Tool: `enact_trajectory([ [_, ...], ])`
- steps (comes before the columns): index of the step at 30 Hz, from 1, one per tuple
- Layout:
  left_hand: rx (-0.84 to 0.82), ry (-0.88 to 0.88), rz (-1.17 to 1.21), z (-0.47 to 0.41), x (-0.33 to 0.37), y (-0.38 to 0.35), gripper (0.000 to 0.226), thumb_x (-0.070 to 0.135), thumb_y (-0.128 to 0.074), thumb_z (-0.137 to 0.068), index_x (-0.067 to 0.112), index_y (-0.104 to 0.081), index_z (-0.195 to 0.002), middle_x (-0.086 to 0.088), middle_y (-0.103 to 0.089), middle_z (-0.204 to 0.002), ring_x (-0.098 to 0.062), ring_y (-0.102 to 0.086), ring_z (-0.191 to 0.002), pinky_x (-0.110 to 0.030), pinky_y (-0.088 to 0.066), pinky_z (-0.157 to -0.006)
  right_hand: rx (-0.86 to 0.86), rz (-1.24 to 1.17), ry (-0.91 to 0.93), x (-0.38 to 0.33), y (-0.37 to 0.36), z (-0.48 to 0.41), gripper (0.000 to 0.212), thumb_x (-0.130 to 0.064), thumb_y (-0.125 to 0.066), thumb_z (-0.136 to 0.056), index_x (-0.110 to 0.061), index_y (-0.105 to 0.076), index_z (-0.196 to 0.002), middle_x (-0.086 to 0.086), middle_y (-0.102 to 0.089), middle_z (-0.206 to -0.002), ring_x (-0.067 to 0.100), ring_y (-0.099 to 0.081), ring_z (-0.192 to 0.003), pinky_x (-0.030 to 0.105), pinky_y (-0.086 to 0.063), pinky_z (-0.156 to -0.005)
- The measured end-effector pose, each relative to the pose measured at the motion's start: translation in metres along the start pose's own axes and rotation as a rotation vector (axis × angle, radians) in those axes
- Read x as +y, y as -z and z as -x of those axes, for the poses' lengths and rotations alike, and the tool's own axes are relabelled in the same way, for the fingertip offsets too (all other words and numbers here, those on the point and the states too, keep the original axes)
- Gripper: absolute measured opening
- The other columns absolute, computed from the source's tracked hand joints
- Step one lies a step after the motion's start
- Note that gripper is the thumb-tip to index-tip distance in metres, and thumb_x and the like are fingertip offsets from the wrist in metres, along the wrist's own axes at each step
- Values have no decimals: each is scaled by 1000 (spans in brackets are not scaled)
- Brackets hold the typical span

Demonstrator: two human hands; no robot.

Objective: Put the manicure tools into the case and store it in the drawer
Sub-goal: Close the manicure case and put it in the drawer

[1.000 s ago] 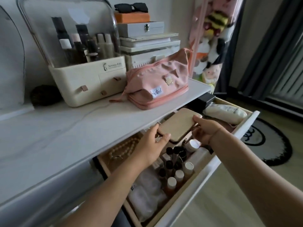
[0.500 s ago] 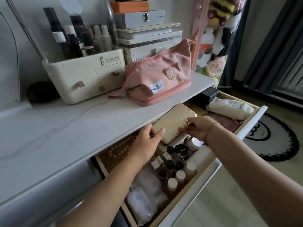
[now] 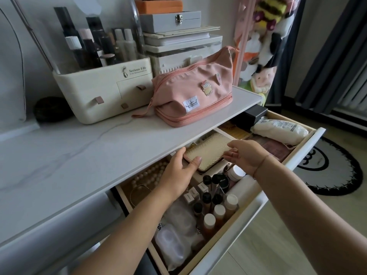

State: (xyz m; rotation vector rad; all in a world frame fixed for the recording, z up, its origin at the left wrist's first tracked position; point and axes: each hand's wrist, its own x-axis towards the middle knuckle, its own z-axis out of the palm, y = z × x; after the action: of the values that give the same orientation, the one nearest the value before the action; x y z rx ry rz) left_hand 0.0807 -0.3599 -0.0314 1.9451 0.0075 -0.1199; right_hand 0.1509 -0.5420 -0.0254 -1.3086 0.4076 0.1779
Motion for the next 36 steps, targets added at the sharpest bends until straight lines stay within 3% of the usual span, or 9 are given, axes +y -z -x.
enact_trajectory([
  [5, 14, 10, -31, 2, -1, -3, 70, 52, -49, -87, 22, -26, -146, 1, -34, -150, -11, -33, -135, -25, -26, -105, -47, 158, 2, -1, 3, 5, 8, -12, -59, -86, -12, -54, -79, 6, -47, -83, 16, -50, -76, 28, -44, -64],
  [11, 21, 16, -28, 1, 4, -1, 66, 48, -48, -89, 19, -28, -145, -4, -44, -143, -14, -43, -128, -22, -31, -97, 0, 133, 41, 3, -3, 8, 10, -14, -59, -86, -11, -56, -95, 4, -47, -103, 20, -45, -103, 32, -43, -85],
  [14, 22, 9, -44, 1, 3, -1, 67, 50, -48, -89, 20, -29, -145, -4, -44, -142, -14, -42, -129, -24, -32, -100, 3, 45, 48, 6, -3, 6, 3, -9, -57, -86, -11, -55, -84, 8, -46, -95, 22, -47, -100, 33, -47, -91],
  [18, 28, 4, -25, -5, 3, -2, 69, 53, -50, -87, 20, -29, -144, -3, -36, -149, -14, -33, -136, -30, -26, -111, -39, 13, 67, 7, -9, 4, 5, -10, -60, -84, -9, -58, -88, 11, -47, -96, 22, -48, -98, 32, -48, -89],
  [23, -6, 9, -57, 4, 4, 2, 72, 56, -48, -86, 25, -24, -146, -1, -28, -153, -15, -27, -139, -34, -23, -113, -4, 303, 191, 9, -13, 17, 55, -18, -59, -86, -4, -40, -135, 11, -47, -130, 22, -47, -116, 40, -39, -106],
  [26, -37, -27, -126, 22, 9, 8, 72, 58, -45, -85, 28, -21, -147, 4, -23, -154, -14, -24, -140, -34, -23, -113, 98, 565, 466, 10, 6, 48, 56, -24, -58, -89, -11, -36, -139, 6, -42, -138, 15, -46, -119, 38, -41, -105],
  [29, -142, -91, -207, 47, 12, 9, 80, 68, -42, -78, 34, -17, -147, 14, -15, -155, -8, -19, -140, -36, -22, -114, 126, 550, 733, 24, 30, 90, 55, -37, -56, -86, -17, -39, -135, 1, -44, -136, 10, -44, -124, 38, -39, -108],
  [33, -254, -200, -368, 83, 9, 0, 97, 79, -38, -67, 34, -9, -148, 22, -2, -155, 3, -3, -141, -34, -12, -118, 16, 864, 901, 72, 64, 123, 84, -69, -49, -73, -26, -26, -142, -2, -21, -152, 13, -22, -140, 46, -28, -113],
  [36, -240, -263, -534, 104, 3, -2, 100, 77, -41, -67, 31, -6, -149, 21, 3, -155, 6, 7, -140, -30, -2, -117, -13, 972, 903, 103, 80, 131, 100, -77, -52, -67, -27, -17, -146, -4, -1, -157, 18, -7, -145, 59, -25, -110],
])
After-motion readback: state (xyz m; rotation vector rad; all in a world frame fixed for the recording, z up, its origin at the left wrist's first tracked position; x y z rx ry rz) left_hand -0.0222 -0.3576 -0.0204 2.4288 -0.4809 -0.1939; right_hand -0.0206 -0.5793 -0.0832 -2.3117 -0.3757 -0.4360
